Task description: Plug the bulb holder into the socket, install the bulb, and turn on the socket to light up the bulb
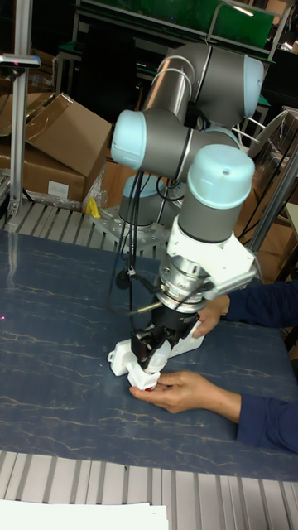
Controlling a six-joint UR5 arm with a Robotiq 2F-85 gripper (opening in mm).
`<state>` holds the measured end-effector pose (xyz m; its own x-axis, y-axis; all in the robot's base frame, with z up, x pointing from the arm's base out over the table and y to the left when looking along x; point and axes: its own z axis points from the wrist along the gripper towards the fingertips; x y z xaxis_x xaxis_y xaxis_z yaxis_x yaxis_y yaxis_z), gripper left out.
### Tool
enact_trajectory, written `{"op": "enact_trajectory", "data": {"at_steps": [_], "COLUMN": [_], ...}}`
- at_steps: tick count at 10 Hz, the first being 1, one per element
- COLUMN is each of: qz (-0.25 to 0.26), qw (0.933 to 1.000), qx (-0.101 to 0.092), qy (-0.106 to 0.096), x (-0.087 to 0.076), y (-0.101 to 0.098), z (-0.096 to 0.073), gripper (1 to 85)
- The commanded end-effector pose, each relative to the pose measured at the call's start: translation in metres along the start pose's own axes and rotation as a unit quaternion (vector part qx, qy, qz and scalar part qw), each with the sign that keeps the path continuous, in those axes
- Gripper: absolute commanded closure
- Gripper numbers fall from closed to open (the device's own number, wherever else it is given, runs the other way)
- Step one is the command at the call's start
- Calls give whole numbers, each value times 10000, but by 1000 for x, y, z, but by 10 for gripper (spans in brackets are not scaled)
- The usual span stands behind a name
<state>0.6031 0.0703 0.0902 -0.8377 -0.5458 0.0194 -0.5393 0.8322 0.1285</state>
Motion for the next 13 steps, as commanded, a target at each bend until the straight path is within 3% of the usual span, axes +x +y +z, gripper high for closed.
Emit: {"op": "enact_trajectory", "data": {"at_steps": [1,3,5,7,8,9,11,13], "qz": [709,839,865,610,480,390,204,-196], "qw": [9973,9962,9962,9977,9982,9986,9989,9985], "qx": [-162,-153,-27,-107,-81,-47,92,300], "qy": [-139,-158,-135,-267,-352,-360,-414,-416], "x": [-4,-5,-8,-15,-17,-16,-19,-22], "y": [0,-7,-11,-9,-12,-15,-22,-29], "z": [1,1,-2,-5,-7,-9,-9,-16], "gripper": [840,840,807,453,220,100,30,37]}}
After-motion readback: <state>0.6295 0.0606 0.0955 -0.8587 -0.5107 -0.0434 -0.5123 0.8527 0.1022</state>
